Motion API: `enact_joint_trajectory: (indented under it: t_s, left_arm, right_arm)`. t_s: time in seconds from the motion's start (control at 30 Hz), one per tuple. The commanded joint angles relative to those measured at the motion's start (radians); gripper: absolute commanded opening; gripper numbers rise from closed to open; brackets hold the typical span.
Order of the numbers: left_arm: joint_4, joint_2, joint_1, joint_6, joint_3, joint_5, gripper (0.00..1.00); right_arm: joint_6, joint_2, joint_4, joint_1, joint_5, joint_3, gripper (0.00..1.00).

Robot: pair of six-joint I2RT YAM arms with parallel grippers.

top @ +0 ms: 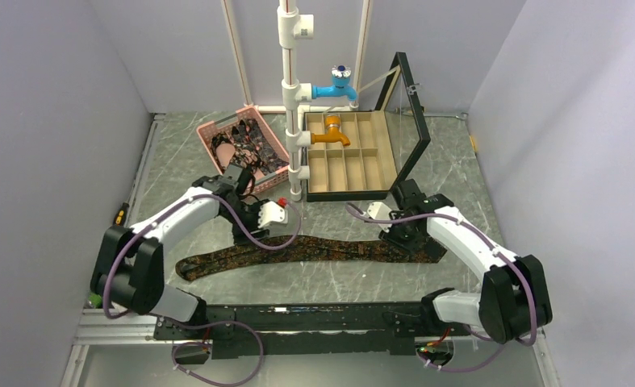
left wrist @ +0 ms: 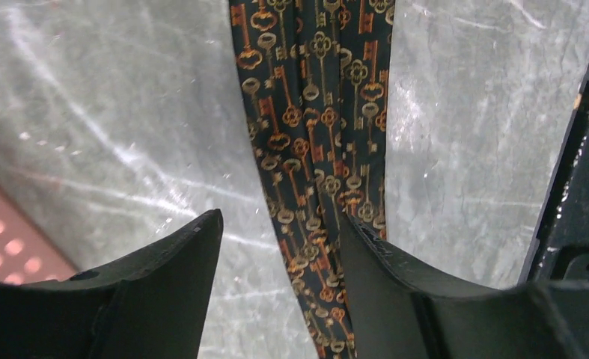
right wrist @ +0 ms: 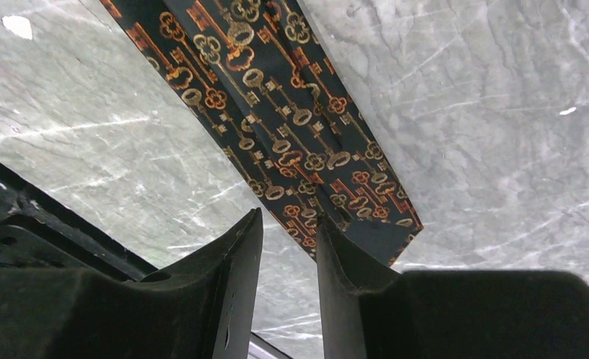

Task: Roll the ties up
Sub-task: Flatten out the tie at the center of the board.

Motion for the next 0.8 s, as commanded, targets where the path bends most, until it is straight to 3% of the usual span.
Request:
enact_joint_trajectory:
  t_s: [0.0,0.3,0.43,0.63,0.77]
  left_arm:
    - [0.070,0.075,-0.060,-0.060,-0.008,-0.014,0.63]
    - [0.121,0.166,-0.118,-0.070,-0.037,-0.107,0.63]
    - [0.126,0.186,-0.120,-0.072,-0.043,-0.110,0.61]
    - [0.129,0.224,-0.122,-0.058,-0.049,-0.134,0.38]
    - [0.110,0.222,-0.123,-0.047,-0.031,-0.128,0.16]
  right_arm:
    - [0.033,0.036,0.011,0.010,-0.065,0.040,0.34]
    - [-0.003,0.146,0.083,0.024,-0.053,-0.004,0.31]
    - [-0.010,0.189,0.125,0.025,-0.014,-0.033,0.22]
    - [-0.009,0.182,0.123,0.026,-0.001,-0.032,0.00]
    - [-0.006,0.172,0.111,0.025,0.006,-0.024,0.00]
